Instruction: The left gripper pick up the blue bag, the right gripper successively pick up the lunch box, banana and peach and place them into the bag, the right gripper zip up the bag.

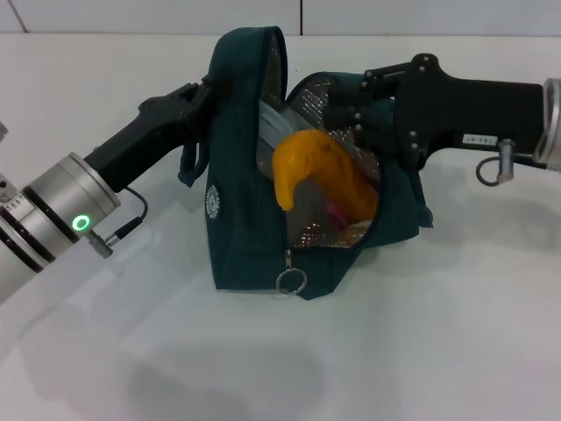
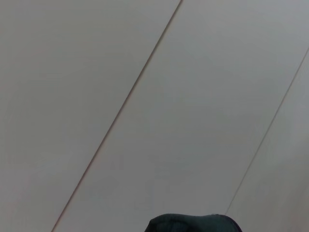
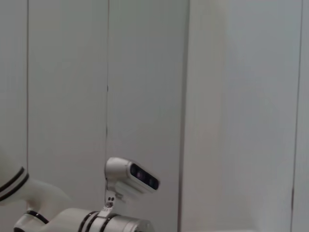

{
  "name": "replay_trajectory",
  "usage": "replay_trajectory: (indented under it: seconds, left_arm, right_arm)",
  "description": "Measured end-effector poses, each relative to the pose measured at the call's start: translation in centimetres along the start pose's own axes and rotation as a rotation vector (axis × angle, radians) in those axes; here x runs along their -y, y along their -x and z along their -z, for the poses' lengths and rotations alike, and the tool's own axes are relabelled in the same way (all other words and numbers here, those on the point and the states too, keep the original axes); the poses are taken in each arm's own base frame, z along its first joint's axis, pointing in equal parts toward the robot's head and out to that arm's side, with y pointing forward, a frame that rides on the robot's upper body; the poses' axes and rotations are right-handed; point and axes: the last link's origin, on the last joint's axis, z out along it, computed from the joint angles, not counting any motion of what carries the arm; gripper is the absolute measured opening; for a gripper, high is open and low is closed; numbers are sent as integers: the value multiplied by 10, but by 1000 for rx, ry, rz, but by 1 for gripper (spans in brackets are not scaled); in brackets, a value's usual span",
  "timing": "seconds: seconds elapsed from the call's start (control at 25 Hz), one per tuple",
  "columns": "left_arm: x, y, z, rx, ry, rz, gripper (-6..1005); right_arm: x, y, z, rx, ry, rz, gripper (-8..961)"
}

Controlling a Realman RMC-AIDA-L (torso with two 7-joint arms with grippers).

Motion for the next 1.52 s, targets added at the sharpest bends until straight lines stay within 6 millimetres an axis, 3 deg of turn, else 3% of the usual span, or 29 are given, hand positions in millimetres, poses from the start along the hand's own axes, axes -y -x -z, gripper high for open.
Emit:
replay_trajectory:
  seconds: [0.28, 0.44, 0.68, 0.8, 1.12, 1.24, 1.52]
  left_arm:
    - [0, 0, 1, 0, -1, -1, 36]
    - [1, -1, 1, 0, -3, -2, 36]
    - [0, -2, -2, 0, 3, -7, 36]
    - [0, -3, -3, -3, 7, -14, 36]
    - [0, -2, -3, -3, 5, -12, 36]
    - [0, -2, -3, -4, 5, -12, 36]
    - [0, -2, -2, -4, 3, -12, 35]
  right_arm:
    - [-2, 11, 3, -59, 36, 66, 234]
    - [-7, 15, 4, -254, 82, 165, 330]
    - [-4, 16, -3, -334, 94, 228, 473]
    - [3, 16, -19, -367, 94, 263, 709]
    - [2, 11, -57, -436, 124, 360, 762]
    - [0, 10, -59, -443, 137, 365, 759]
    - [-1, 11, -55, -395, 108, 322, 641]
